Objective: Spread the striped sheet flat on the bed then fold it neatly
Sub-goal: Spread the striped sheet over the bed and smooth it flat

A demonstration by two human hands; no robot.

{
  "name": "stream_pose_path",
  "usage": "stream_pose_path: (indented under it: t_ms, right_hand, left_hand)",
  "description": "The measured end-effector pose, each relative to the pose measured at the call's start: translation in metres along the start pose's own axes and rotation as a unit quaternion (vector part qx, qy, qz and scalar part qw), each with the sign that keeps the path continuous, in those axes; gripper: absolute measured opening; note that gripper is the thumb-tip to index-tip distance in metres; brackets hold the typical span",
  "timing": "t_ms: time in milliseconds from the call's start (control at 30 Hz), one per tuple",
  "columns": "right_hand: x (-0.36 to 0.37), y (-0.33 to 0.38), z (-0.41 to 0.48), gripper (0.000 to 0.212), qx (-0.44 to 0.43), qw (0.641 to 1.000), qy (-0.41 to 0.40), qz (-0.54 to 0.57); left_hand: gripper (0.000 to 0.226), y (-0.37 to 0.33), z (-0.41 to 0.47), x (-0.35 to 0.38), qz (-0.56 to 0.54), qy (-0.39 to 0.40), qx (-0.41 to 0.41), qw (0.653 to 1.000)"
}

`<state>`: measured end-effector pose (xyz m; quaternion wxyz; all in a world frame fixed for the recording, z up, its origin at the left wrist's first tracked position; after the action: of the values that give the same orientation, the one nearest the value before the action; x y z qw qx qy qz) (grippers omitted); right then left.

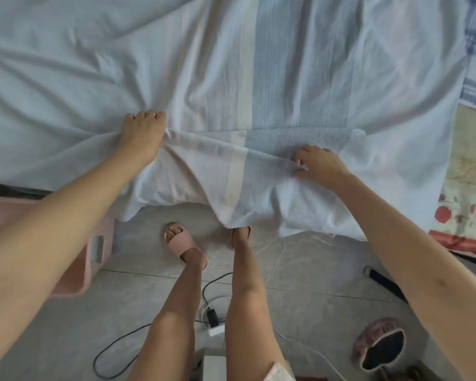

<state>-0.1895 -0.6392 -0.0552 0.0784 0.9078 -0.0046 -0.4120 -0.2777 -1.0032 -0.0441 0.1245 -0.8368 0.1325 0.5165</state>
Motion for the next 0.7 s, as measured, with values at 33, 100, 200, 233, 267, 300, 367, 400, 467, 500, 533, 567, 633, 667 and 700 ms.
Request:
stream_pose_path:
  t_ms: [33, 100, 200, 233, 267, 300, 367, 400, 467, 500, 533, 567, 633, 667, 700]
  right_hand:
    - [0.009, -0.004, -0.007, 0.034, 0.026, 1.000, -0.009, -0.001]
    - [0.029, -0.015, -0.029, 0.035, 0.088, 0.995, -0.043, -0.004]
    - [0.058, -0.037, -0.069, 0.035, 0.202, 0.978, -0.052, 0.002]
    - [0.066, -0.047, -0.082, 0.037, 0.238, 0.970, -0.053, 0.008]
    - [0.073, -0.054, -0.090, 0.039, 0.268, 0.962, -0.056, 0.014]
    - [0.078, -0.068, -0.102, 0.042, 0.298, 0.953, -0.059, 0.020]
    - [0.085, -0.089, -0.110, 0.042, 0.333, 0.940, -0.069, 0.031]
    - [0.087, -0.100, -0.112, 0.038, 0.337, 0.939, -0.068, 0.028]
    - [0.092, -0.117, -0.113, 0.031, 0.310, 0.948, -0.066, 0.014]
    - [0.093, -0.125, -0.112, 0.027, 0.283, 0.956, -0.075, 0.015]
    - [0.091, -0.128, -0.110, 0.024, 0.258, 0.963, -0.078, 0.023]
    - [0.088, -0.133, -0.109, 0.020, 0.239, 0.968, -0.075, 0.034]
    - [0.080, -0.146, -0.112, 0.016, 0.207, 0.975, -0.047, 0.059]
    - [0.074, -0.153, -0.114, 0.015, 0.192, 0.978, -0.024, 0.071]
    - [0.066, -0.163, -0.117, 0.015, 0.176, 0.981, -0.005, 0.077]
  left_hand:
    - [0.024, -0.008, -0.002, 0.004, 0.003, -0.027, -0.023, 0.999]
    - [0.031, -0.027, -0.011, 0.015, 0.007, -0.090, -0.025, 0.996]
    - [0.051, -0.065, -0.028, 0.039, 0.007, -0.136, 0.053, 0.989]
    - [0.054, -0.079, -0.032, 0.046, -0.003, -0.142, 0.079, 0.987]
    - [0.053, -0.089, -0.036, 0.051, -0.013, -0.150, 0.097, 0.984]
    - [0.052, -0.109, -0.039, 0.057, -0.034, -0.154, 0.113, 0.981]
    - [0.054, -0.139, -0.042, 0.064, -0.063, -0.142, 0.133, 0.979]
    - [0.056, -0.156, -0.042, 0.068, -0.076, -0.130, 0.137, 0.979]
    - [0.058, -0.184, -0.041, 0.073, -0.092, -0.116, 0.139, 0.979]
    - [0.056, -0.196, -0.038, 0.076, -0.093, -0.116, 0.138, 0.979]
    - [0.053, -0.203, -0.035, 0.078, -0.092, -0.118, 0.135, 0.979]
    - [0.049, -0.212, -0.032, 0.080, -0.087, -0.118, 0.130, 0.981]
    - [0.036, -0.232, -0.024, 0.082, -0.086, -0.106, 0.111, 0.984]
    - [0.028, -0.241, -0.019, 0.081, -0.089, -0.102, 0.090, 0.987]
    - [0.020, -0.252, -0.013, 0.080, -0.090, -0.096, 0.066, 0.989]
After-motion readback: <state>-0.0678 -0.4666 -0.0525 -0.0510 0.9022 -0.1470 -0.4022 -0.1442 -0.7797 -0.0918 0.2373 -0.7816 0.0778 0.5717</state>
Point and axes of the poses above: each hand's wrist, its own z-axis towards the middle knuckle, its own x-axis out of the palm, y = z × x, the point moved 1 cm from there along z, towards the middle knuckle, and after that the axes turned 4 degrees about x, right-handed, at the moved point
